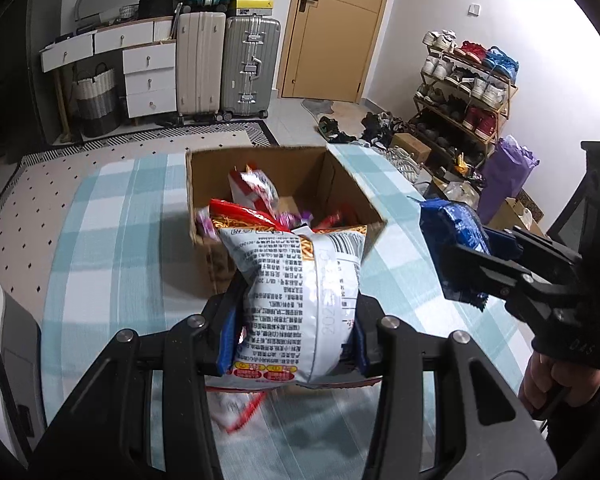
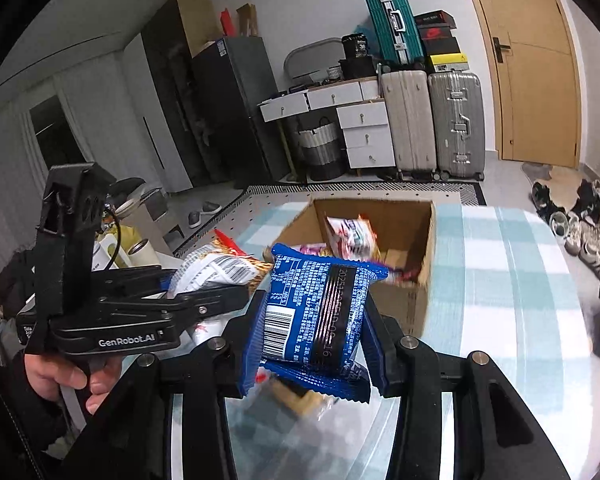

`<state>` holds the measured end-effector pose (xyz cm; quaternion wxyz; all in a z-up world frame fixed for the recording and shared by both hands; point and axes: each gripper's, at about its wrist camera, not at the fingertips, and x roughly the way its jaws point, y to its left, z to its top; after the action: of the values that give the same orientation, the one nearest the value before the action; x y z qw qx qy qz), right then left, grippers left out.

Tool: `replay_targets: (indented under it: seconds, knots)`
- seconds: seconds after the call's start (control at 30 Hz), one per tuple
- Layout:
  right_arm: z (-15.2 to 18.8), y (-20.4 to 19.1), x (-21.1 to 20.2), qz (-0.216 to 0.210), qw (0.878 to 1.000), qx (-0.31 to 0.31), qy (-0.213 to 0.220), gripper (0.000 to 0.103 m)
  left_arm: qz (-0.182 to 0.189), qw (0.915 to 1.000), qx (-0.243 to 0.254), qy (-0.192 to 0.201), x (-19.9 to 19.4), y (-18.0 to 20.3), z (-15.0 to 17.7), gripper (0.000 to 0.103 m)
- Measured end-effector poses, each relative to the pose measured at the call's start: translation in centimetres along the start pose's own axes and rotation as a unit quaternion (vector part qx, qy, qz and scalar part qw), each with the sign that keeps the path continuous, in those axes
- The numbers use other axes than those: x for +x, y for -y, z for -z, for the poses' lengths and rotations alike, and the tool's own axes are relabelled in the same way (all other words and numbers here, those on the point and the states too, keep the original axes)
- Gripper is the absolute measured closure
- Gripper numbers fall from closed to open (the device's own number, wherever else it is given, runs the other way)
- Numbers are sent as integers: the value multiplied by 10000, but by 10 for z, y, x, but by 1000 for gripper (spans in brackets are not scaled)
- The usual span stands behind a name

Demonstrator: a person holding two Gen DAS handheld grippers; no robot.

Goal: Organize snacks
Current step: 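Carry both bags over the cardboard box and open both grippers, then lift both open grippers out of the box back over the pile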

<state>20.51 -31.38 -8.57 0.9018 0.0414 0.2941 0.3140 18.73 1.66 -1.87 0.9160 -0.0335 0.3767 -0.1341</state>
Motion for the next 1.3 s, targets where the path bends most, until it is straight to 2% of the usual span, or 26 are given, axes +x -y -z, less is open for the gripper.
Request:
replay_targets:
  seconds: [0.17,0.4,0.57,0.67,0.77,1.13,1.17,1.2,1.27,1.3]
  knots:
    - [-29,2,16,78,9998,-194,0,60,-346,9992,164,126,10,2,-35,62]
    - [-57,19,48,138,9997,-178,-109,60,-448,9989,96,47,34,-5,-76,62]
    - [-71,29,72,139,9995,-234,-152,60,-319,9994,102,-127,58,-12,-101,62]
    - [-80,39,87,122,9998,-81,-169,60,-457,9984,277,-197,76,-15,-112,62]
    - [-88,50,102,169,9997,27,-181,60,-337,9988,183,-309,97,-24,-122,62]
    - [-83,75,147,274,9987,-4,-426,59,-76,9992,29,-391,157,-47,-138,62]
    - [-82,77,150,293,9986,-7,-439,59,-82,9993,-28,-368,160,-49,-140,59]
    - [-82,80,153,294,9986,-11,-450,56,-119,9992,-54,-390,164,-51,-141,47]
    - [-80,84,156,388,9984,10,-401,36,-280,9985,-82,-471,171,-55,-143,26]
    - [-78,86,154,507,9982,26,-333,21,-276,9987,-109,-402,170,-57,-143,22]
